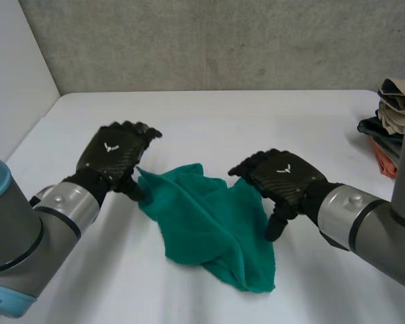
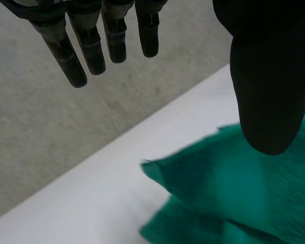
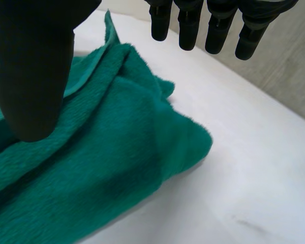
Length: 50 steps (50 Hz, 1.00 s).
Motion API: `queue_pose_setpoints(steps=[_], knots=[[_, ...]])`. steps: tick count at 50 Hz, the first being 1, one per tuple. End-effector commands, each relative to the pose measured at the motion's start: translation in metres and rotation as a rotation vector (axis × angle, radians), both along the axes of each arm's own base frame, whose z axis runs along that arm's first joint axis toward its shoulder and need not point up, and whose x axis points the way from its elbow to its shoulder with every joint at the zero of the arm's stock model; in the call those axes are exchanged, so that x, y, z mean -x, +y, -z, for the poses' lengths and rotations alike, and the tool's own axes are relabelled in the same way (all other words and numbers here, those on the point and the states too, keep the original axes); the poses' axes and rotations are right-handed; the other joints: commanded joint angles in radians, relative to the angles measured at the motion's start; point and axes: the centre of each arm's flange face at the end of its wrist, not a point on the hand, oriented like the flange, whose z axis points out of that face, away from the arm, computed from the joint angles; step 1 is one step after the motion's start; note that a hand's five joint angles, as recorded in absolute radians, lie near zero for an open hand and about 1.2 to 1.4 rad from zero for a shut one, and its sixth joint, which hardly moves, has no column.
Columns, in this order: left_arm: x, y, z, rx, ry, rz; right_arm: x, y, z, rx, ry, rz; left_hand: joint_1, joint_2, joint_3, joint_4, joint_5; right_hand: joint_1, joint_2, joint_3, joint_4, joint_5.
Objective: Fold the laundry.
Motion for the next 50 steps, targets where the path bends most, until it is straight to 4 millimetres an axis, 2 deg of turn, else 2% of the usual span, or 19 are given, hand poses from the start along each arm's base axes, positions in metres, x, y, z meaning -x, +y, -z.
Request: queue_pose_setpoints(steps=[1,7,12,17,19,20,22,25,27,28,31,32,35,36,40,47,50], knots=[[0.005,-0.005,0.015,-0.046,-0.018,0.031,0.005,0.003,0.008,-0.063,0.005,-0.026,0.012,0.004,-0.004,0.01,0.02,-0.046,-0.035,-0.035,-0.034,-0.044],[0.012,-0.015,0.033,-0.042,-0.114,0.046,0.021,-0.004,0.012,-0.082,0.012,0.036,0.024,0.015,0.008,0.022,0.032,-0.046,-0.035,-0.035,-0.034,-0.044],[0.018,-0.026,0.044,-0.001,-0.179,0.062,0.042,-0.009,0.03,-0.135,0.042,0.103,0.064,0.056,0.049,0.063,0.073,-0.046,-0.035,-0.035,-0.034,-0.044],[0.032,-0.04,0.067,-0.015,-0.231,0.09,0.052,-0.003,0.051,-0.151,0.061,0.113,0.396,0.388,0.38,0.394,0.404,-0.046,-0.035,-0.035,-0.034,-0.044],[0.033,-0.043,0.073,-0.028,-0.233,0.091,0.052,-0.004,0.056,-0.121,0.056,0.11,0.642,0.634,0.626,0.64,0.65,-0.046,-0.035,-0.035,-0.034,-0.044],[0.035,-0.044,0.076,-0.035,-0.231,0.092,0.051,-0.005,0.058,-0.105,0.053,0.109,0.884,0.876,0.869,0.883,0.892,-0.046,-0.035,-0.035,-0.034,-0.044],[0.036,-0.044,0.077,-0.036,-0.231,0.093,0.05,-0.008,0.062,-0.06,0.036,0.105,1.103,1.095,1.087,1.102,1.111,-0.046,-0.035,-0.035,-0.034,-0.044],[0.04,-0.041,0.072,-0.018,-0.224,0.1,0.047,-0.01,0.065,-0.008,0.033,0.083,1.112,1.104,1.097,1.111,1.121,-0.046,-0.035,-0.035,-0.034,-0.044],[0.04,-0.04,0.064,0.001,-0.22,0.087,0.047,-0.015,0.071,0.023,0.057,0.062,1.112,1.104,1.097,1.111,1.121,-0.046,-0.035,-0.035,-0.034,-0.044],[0.037,-0.041,0.048,0.036,-0.209,0.059,0.047,-0.017,0.074,0.026,0.065,0.057,1.112,1.104,1.097,1.111,1.121,-0.046,-0.035,-0.035,-0.034,-0.044],[0.033,-0.039,0.023,0.091,-0.186,0.021,0.045,-0.018,0.08,0.009,0.085,0.034,1.112,1.104,1.097,1.111,1.121,-0.046,-0.035,-0.035,-0.034,-0.044],[0.03,-0.037,0.008,0.118,-0.17,0.004,0.044,-0.018,0.08,0.005,0.086,0.03,1.112,1.104,1.097,1.111,1.121,-0.046,-0.035,-0.035,-0.034,-0.044],[0.025,-0.03,-0.016,0.159,-0.13,-0.013,0.044,-0.017,0.078,-0.024,0.09,0.034,1.112,1.104,1.097,1.111,1.121,-0.046,-0.035,-0.035,-0.034,-0.044],[0.02,-0.026,-0.033,0.182,-0.096,-0.024,0.045,-0.017,0.077,-0.034,0.09,0.038,1.112,1.104,1.097,1.111,1.121,-0.046,-0.035,-0.035,-0.034,-0.044],[0.01,-0.016,-0.067,0.223,-0.005,-0.047,0.043,-0.014,0.073,-0.12,0.05,0.078,1.112,1.104,1.097,1.111,1.121,-0.046,-0.035,-0.035,-0.034,-0.044],[-0.003,-0.004,-0.11,0.262,0.099,-0.069,0.034,-0.006,0.064,-0.329,-0.111,0.155,1.112,1.104,1.097,1.111,1.121,-0.046,-0.035,-0.035,-0.034,-0.044],[-0.005,-0.003,-0.119,0.271,0.113,-0.074,0.033,-0.003,0.069,-0.35,-0.121,0.17,1.112,1.104,1.097,1.111,1.121,-0.046,-0.035,-0.035,-0.034,-0.044]])
